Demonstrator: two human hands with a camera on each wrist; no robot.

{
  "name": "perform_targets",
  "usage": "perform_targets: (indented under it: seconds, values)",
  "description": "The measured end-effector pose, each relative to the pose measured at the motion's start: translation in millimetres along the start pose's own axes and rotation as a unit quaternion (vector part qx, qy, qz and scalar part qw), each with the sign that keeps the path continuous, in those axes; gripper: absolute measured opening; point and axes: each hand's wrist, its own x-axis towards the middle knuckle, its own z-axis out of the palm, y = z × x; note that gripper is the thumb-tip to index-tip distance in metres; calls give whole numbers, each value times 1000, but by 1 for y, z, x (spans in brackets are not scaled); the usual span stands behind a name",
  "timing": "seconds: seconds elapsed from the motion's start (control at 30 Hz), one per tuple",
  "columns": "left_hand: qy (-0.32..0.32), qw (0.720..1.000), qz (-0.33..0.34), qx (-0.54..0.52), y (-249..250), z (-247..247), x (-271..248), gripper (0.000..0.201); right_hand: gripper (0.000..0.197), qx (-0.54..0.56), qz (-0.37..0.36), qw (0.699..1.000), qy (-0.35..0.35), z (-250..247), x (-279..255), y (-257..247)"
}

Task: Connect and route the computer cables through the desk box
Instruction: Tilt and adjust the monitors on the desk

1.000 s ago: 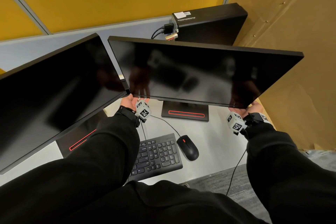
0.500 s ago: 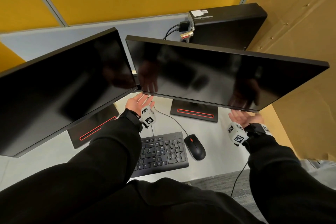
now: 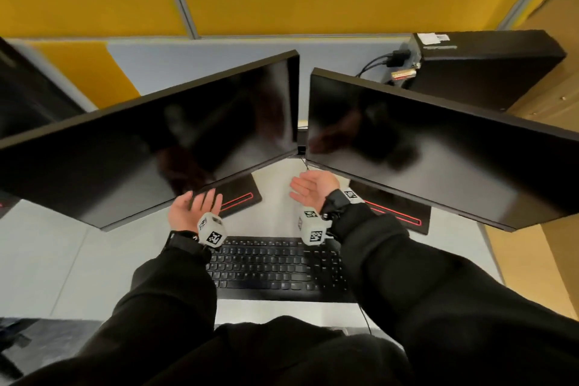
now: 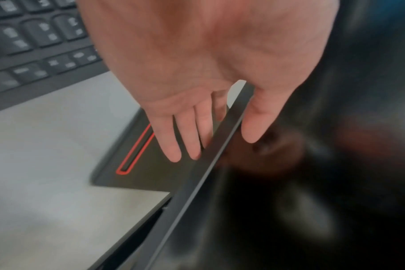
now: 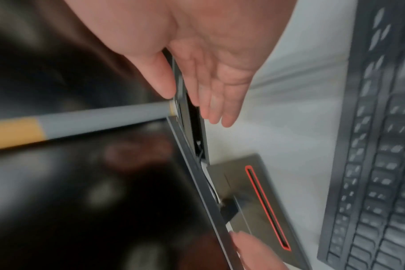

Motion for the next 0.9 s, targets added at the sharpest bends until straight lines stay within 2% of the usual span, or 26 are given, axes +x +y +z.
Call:
perform_targets:
  seconds: [0.03, 0.1, 0.13, 0.23, 0.3, 0.5, 0.73, 0.83, 0.9]
  values:
    - [-2, 1000, 3, -15, 11, -6, 2, 21, 20, -2, -4, 1000, 3, 15, 4, 3]
    - [6, 999, 6, -31, 29, -14, 4, 51, 23, 7, -20, 1000, 21, 37, 14, 4]
    - [5, 1000, 1, -30, 35, -14, 3, 53, 26, 18, -28, 999, 33, 46, 18, 4]
    - [-14, 1000, -16, 9, 43, -13, 2, 21, 37, 42, -38, 997, 48, 61, 28, 1]
    - [-20, 999, -30, 31, 47, -12, 4, 6, 38, 48, -38, 997, 44, 67, 32, 1]
    - [-52, 995, -45, 72, 59, -14, 10, 12, 16, 93, -33, 994, 38, 72, 28, 13]
    - [-71, 992, -47, 90, 64, -18, 10, 12, 21, 110, -65, 991, 39, 65, 24, 28]
    - [-65, 992, -46, 100, 60, -23, 13, 8, 26, 25, -80, 995, 47, 59, 21, 27]
    - [-65, 980, -52, 178, 50, -31, 17, 10, 35, -80, -86, 991, 67, 43, 16, 28]
